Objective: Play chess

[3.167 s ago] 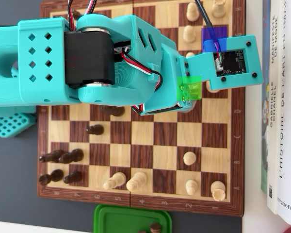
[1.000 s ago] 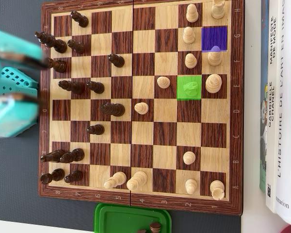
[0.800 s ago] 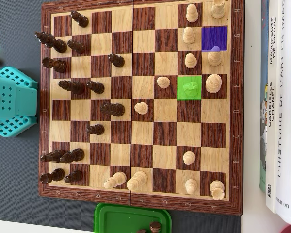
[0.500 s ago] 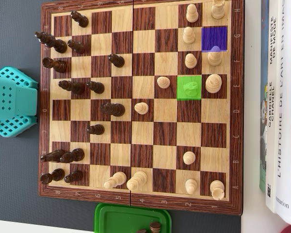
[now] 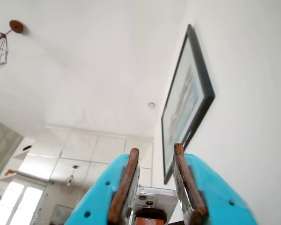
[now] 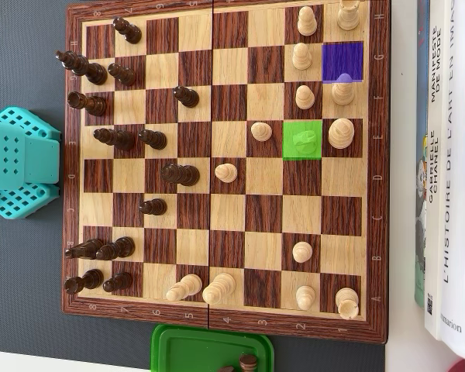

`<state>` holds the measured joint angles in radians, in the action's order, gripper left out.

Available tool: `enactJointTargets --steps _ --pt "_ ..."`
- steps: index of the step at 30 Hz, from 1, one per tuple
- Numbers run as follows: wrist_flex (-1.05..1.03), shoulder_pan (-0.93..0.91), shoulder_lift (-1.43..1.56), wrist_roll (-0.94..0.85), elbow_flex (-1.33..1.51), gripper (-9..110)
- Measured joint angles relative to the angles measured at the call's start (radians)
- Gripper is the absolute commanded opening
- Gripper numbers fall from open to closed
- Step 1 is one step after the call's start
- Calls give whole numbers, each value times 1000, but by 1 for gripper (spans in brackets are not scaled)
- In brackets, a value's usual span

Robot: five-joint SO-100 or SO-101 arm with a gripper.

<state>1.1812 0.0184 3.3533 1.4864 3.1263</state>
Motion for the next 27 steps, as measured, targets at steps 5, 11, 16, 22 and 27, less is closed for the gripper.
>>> enactJointTargets --steps 5,11,16,22,27 --pt "137 0 -2 0 12 12" --pt "272 2 -2 0 12 12" --pt "367 29 0 0 12 12" --pt "528 -20 0 0 12 12" --pt "611 -46 0 0 12 12"
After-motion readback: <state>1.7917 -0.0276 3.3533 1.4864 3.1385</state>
